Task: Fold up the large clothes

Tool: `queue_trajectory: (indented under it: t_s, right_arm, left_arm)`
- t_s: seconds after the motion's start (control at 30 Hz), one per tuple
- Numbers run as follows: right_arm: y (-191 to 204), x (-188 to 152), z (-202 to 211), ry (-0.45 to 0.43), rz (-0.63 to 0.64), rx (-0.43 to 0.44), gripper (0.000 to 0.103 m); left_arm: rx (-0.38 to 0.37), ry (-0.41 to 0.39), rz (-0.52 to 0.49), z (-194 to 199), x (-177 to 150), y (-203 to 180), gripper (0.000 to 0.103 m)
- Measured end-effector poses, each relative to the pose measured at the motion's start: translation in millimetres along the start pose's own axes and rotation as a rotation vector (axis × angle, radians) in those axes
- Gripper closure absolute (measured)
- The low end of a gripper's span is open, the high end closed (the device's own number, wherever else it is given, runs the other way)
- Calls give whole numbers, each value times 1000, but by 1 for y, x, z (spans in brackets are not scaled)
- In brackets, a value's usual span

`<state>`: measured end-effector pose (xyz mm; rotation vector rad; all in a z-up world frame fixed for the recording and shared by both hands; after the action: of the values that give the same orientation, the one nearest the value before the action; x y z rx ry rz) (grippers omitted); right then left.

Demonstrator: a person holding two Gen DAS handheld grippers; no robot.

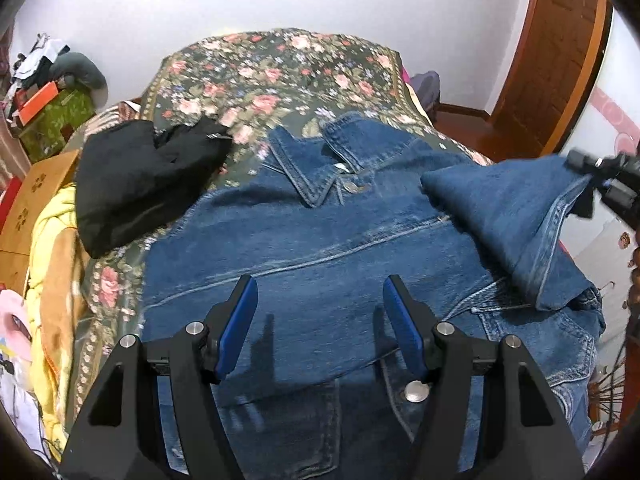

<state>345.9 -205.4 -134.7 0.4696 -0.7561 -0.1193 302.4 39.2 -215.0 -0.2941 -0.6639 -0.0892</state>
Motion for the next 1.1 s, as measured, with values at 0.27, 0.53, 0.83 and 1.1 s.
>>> queue_trajectory:
  t_s: [0.27,0.53,0.83,1.1]
  right_arm:
    - [118,-17,-7,3,224,108,94]
    - [192,-92,-61,185,391,155,94]
    - [218,-167,-96,374,511,155,94]
    - [214,-159,-62,234,691,71,93]
  left_arm:
    - [25,-107,43,43,7,32,35]
    - [83,-142,74,79,-11,73,33]
    - [115,-105,146,87,-45,105,33]
    - [88,-82,160,81,-53,99,33]
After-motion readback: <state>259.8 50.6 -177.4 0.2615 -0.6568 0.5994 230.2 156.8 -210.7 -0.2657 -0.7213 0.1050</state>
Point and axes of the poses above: each gripper's, at about its wrist camera, not at the fingertips, and z roughly against the way its jaws point, y to its left, x to its top, the point moved 8 cm from there along -z, roughly the way its jaws point, and after that the axes turned 13 degrees about -x, right-handed, at the moved point
